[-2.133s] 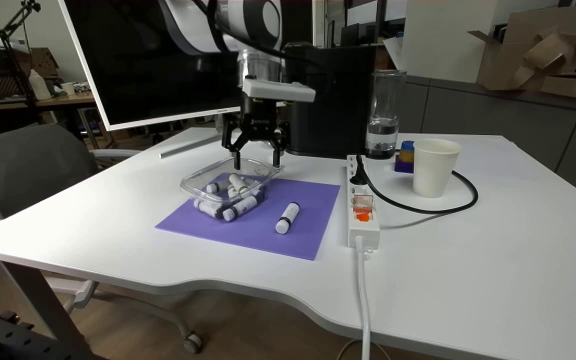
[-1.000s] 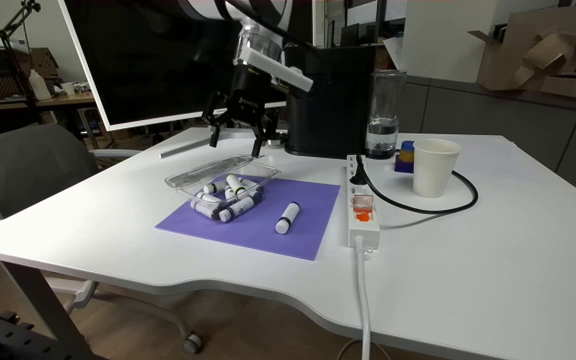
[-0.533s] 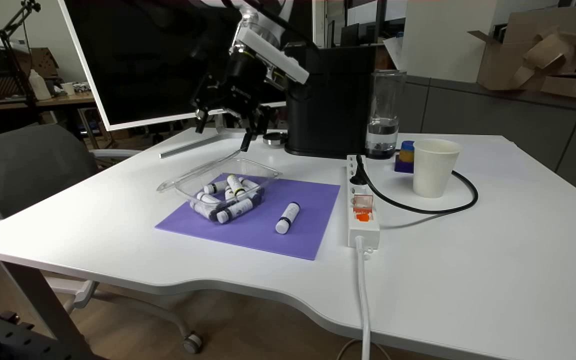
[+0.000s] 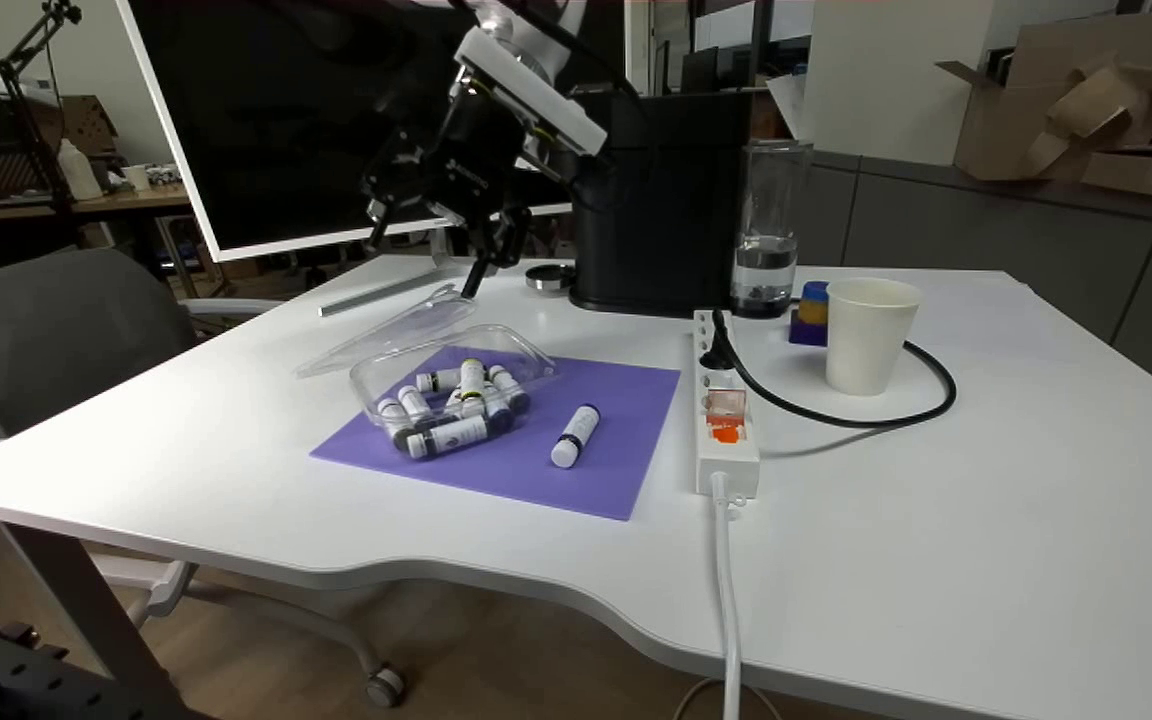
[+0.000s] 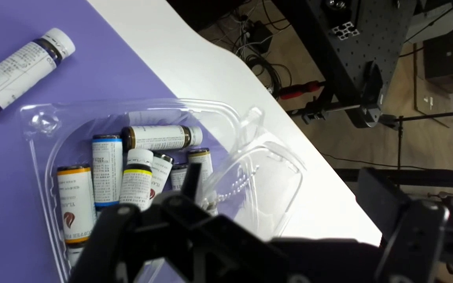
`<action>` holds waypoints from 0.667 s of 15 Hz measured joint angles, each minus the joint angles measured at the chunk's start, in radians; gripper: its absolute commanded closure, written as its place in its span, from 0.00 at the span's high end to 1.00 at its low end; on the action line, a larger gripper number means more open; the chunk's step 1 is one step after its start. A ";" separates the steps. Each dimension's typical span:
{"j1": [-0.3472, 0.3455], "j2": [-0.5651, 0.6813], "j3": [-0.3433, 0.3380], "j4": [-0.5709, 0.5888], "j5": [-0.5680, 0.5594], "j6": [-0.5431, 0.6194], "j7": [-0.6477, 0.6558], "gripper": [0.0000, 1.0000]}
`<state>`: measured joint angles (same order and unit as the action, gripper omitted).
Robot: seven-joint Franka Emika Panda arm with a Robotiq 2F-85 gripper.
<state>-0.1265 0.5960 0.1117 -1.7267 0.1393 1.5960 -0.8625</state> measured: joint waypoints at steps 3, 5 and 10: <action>0.008 0.000 -0.004 0.010 0.019 0.030 0.046 1.00; 0.014 0.000 -0.007 0.012 0.029 0.092 0.098 1.00; 0.018 0.004 -0.008 0.013 0.089 0.190 0.222 1.00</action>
<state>-0.1083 0.6003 0.1039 -1.7141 0.2283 1.7864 -0.6401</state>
